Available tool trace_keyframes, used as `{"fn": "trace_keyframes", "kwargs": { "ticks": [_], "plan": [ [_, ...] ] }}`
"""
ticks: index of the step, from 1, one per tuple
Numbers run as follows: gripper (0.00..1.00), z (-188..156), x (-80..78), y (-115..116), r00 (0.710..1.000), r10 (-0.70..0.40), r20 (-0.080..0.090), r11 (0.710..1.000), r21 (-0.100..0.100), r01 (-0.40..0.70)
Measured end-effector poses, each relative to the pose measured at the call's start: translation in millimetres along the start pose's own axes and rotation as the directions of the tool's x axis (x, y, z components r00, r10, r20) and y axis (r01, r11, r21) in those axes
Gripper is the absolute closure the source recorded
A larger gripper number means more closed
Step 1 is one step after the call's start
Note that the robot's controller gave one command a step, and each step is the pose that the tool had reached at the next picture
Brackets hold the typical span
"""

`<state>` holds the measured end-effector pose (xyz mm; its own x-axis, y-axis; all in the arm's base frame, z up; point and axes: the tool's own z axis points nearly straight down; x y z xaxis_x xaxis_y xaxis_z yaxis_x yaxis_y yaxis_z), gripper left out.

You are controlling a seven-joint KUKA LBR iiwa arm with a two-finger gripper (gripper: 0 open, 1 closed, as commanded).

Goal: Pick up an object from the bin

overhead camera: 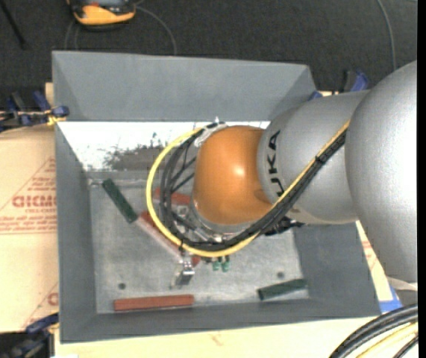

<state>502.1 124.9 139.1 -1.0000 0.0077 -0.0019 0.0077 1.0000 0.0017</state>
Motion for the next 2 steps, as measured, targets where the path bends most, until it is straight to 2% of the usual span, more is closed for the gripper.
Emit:
{"fn": "trace_keyframes", "kwargs": {
  "ticks": [1, 2],
  "plan": [
    [0.00, -65.6, -30.4, -43.4, 1.000, -0.031, -0.002, 1.000, 0.002, 0.031],
    [0.00, -42.2, -33.2, -51.3, 0.992, -0.126, 0.012, 0.992, 0.003, 0.126]
  ]
}}
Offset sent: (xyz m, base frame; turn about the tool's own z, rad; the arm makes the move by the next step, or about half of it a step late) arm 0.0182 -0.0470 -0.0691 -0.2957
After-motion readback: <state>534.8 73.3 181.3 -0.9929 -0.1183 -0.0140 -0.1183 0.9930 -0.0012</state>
